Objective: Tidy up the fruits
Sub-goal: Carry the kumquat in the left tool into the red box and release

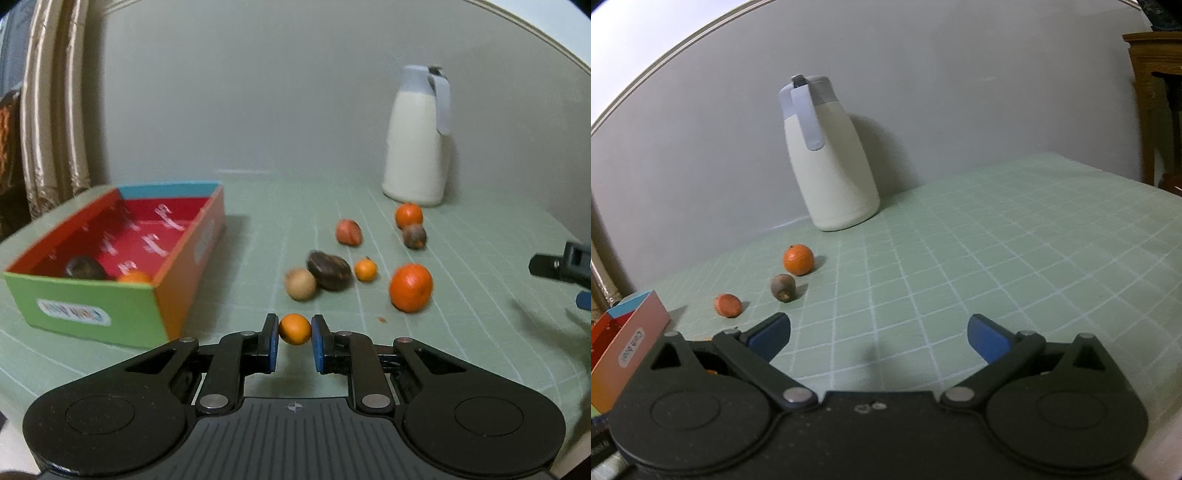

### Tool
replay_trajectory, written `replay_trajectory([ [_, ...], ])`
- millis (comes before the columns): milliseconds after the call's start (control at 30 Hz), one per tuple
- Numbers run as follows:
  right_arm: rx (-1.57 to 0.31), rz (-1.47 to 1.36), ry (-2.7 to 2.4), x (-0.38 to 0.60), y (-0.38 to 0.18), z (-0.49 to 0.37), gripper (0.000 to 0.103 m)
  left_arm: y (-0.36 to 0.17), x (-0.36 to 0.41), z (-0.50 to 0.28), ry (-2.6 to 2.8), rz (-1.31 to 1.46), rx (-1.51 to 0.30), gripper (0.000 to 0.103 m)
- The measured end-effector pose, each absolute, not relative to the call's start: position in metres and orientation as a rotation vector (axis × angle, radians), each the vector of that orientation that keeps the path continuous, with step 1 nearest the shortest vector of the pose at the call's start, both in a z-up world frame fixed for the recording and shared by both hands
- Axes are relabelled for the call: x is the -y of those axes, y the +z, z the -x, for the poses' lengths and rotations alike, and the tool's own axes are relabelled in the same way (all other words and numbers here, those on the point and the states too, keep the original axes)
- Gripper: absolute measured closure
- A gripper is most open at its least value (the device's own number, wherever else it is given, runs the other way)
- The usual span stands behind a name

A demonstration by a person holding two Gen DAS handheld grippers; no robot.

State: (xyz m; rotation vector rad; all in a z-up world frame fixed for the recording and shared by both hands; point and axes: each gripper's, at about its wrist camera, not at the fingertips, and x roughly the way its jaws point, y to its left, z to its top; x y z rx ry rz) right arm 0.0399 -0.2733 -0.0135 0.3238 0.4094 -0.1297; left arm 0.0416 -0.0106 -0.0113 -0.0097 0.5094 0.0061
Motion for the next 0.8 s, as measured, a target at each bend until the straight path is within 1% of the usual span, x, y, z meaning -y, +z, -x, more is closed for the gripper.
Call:
replay_trajectory([
  [500,-0.419,-0.263,-0.022,0.223,-0.012,-0.055,0.000,0.026,-0.062,-0.060,0.180,0.035,-0.398,0.084],
  [600,-0.426,-0.255,-0.007,0.216,-0.012,-0.059,0.000,0.025,-0.083,-0.070,0.241,0.047,-0.397,0.084],
  [800,-0.434,-0.245,0.018,0.204,-0.014,-0.066,0.000,0.009,-0.117,-0.088,0.313,0.089,-0.458,0.084],
])
